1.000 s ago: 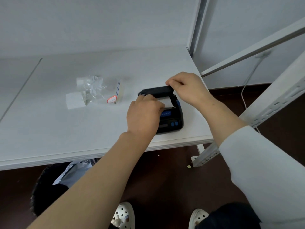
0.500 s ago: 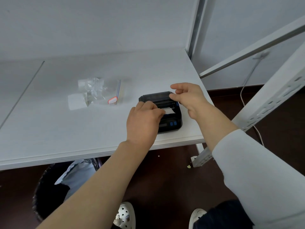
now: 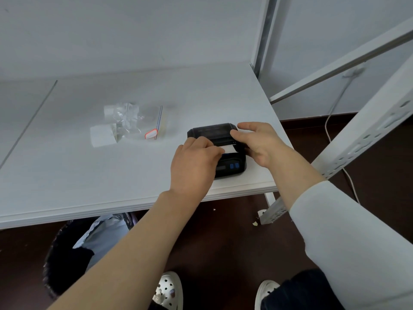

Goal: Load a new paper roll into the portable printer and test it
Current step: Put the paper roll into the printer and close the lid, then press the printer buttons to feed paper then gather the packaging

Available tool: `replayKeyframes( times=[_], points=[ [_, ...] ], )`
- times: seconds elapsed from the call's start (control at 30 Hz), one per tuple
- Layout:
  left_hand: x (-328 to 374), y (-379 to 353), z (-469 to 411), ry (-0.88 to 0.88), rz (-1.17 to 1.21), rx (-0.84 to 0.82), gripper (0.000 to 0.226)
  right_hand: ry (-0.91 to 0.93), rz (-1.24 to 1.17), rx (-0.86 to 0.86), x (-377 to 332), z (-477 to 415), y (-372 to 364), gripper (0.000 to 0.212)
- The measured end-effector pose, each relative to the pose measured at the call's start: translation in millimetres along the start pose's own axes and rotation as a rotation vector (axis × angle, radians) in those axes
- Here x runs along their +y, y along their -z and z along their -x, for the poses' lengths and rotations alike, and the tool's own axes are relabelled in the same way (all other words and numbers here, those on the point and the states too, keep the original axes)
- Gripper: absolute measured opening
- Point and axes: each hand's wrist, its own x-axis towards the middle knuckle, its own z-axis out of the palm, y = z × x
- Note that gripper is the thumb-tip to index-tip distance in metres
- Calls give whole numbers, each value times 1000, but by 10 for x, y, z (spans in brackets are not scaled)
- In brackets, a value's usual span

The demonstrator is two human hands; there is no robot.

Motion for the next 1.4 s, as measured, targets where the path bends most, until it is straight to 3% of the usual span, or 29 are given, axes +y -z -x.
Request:
replayKeyframes(
  times=[0.1, 0.23, 0.37, 0.47, 0.57, 0.63, 0.83, 0.93, 1.03, 1.27, 1.4],
  points=[
    [95, 131, 24, 172, 185, -70, 25, 6, -14, -3, 18, 22, -5, 51],
    [-4, 212, -105, 812, 711, 148, 30, 12, -54, -16, 40, 59, 3, 35],
    [-110, 135, -175, 1049, 931, 6, 11, 16, -73, -26, 67, 70, 21, 29],
    [-108, 127, -180, 1104, 1009, 12, 7, 4, -91, -51, 85, 56, 45, 27],
    [-145, 124, -211, 1159, 1073, 27, 33, -23, -157, -124, 101, 61, 94, 20],
    [-156, 115, -218, 1166, 1055, 24, 37, -34, -203, -164, 103, 67, 117, 18],
    [-157, 106, -221, 1142, 984, 31, 27, -19, -150, -91, 59, 65, 76, 34],
    [-154, 86, -178, 1111, 961, 32, 28, -24, -183, -73, 89, 107, 57, 31],
    [-116, 35, -39, 1048, 924, 22, 10, -29, -181, -27, 221, 208, 41, 24],
    [1, -18, 52, 1129, 1064, 132, 15, -101, -325, 73, 314, 329, -104, 26],
    [10, 0, 29, 1103, 1121, 142, 19, -55, -422, 26, 297, 321, -144, 23]
  ],
)
